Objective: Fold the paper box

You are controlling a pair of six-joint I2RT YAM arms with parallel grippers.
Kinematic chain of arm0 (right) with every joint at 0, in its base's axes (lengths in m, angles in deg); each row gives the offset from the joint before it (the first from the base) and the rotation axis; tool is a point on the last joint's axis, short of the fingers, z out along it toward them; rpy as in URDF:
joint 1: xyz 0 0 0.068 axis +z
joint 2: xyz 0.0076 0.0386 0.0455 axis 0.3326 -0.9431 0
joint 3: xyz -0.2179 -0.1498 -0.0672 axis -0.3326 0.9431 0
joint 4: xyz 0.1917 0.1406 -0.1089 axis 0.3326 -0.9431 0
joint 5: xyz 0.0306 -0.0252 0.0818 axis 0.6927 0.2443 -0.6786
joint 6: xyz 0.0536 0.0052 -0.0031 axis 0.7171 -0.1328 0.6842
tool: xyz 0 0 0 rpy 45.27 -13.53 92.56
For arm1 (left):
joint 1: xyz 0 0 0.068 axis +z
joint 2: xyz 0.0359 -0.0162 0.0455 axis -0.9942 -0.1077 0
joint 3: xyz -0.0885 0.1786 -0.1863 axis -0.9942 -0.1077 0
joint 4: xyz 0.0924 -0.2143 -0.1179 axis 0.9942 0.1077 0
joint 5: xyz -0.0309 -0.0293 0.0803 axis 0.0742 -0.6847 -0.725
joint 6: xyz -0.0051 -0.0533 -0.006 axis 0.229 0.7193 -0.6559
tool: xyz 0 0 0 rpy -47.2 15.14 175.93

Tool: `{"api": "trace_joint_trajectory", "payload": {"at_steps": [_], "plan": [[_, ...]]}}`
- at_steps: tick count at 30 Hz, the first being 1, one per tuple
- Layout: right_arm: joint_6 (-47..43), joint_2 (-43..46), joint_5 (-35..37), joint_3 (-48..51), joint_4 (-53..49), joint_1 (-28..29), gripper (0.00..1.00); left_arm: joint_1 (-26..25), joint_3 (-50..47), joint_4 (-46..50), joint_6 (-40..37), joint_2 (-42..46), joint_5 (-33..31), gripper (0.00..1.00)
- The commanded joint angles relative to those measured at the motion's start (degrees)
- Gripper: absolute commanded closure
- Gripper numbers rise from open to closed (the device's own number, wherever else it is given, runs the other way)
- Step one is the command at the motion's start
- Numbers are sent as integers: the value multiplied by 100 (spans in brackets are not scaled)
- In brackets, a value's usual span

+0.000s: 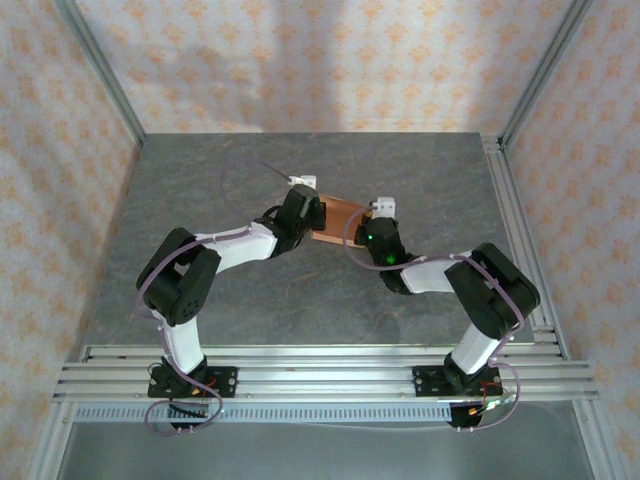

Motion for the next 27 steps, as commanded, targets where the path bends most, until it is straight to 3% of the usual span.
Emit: {"api": "trace_joint_trajectory", "payload": {"at_steps": [1, 7, 10, 12, 17, 19, 22, 27], "plan": [[-27, -116, -130, 93, 595, 141, 94, -75, -219, 235, 101, 1, -146, 100], [-40, 38, -119, 201, 672, 154, 87, -92, -299, 203, 116, 17, -221, 100], [-100, 292, -160, 219, 601, 157, 79, -100, -326, 191, 85, 53, -269, 100], [-131, 503, -164, 229, 491, 157, 69, -109, -308, 227, 21, 43, -312, 100], [-272, 1101, -230, 458, 334, 157, 27, -155, -290, 318, -96, 9, -512, 100], [-281, 1376, -244, 560, 157, 157, 18, -163, -308, 299, -101, 16, -522, 100], [-235, 1837, -223, 738, -37, 157, 11, -181, -299, 296, -112, 40, -551, 100], [-45, 2719, -133, 820, -638, 156, 9, -242, -330, 254, -224, 105, -624, 100]]}}
